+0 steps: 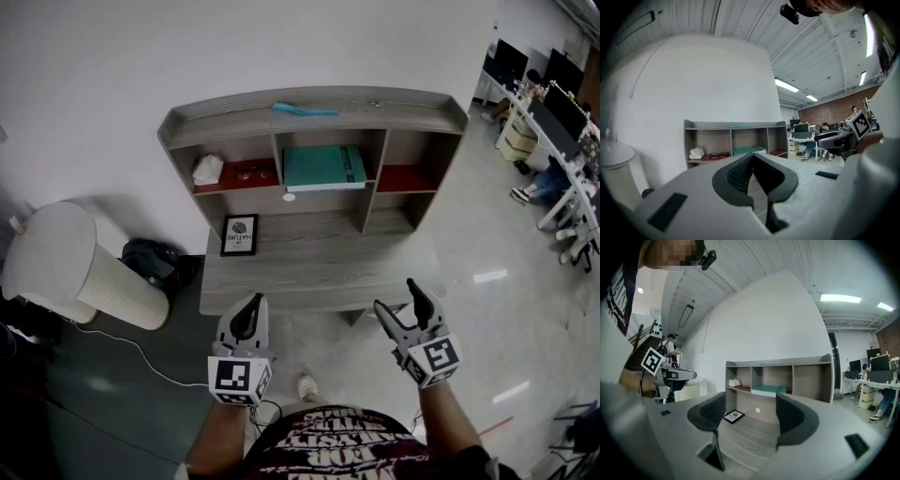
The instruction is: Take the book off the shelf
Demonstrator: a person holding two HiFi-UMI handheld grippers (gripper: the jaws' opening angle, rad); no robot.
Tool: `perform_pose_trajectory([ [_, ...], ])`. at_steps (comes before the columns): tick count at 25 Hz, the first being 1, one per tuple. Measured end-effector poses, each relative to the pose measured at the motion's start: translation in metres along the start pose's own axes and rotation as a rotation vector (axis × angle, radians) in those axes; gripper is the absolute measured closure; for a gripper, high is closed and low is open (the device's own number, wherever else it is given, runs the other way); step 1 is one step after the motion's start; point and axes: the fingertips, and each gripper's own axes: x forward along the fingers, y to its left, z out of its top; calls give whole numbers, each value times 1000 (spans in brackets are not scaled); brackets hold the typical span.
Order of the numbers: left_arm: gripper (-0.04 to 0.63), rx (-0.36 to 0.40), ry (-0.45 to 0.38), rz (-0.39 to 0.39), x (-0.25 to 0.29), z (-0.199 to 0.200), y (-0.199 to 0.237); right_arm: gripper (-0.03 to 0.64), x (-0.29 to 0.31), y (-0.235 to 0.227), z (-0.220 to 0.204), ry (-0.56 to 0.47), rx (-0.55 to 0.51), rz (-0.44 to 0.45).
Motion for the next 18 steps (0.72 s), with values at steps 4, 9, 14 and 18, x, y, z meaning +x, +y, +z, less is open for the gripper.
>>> perform_pose_trajectory([
  [4, 589, 1, -11, -15, 18, 4, 23, 288, 22, 1, 4, 3, 1, -20],
  [9, 589, 0, -22, -42, 33, 5, 48, 288, 44, 9, 8, 11, 5, -38],
  [14, 589, -15, -15, -60, 43, -3, 60, 288, 53, 15, 1, 39, 12, -58],
  [18, 589, -24, -9, -85, 47, -6, 60, 290, 58, 17, -3, 64, 24, -60],
])
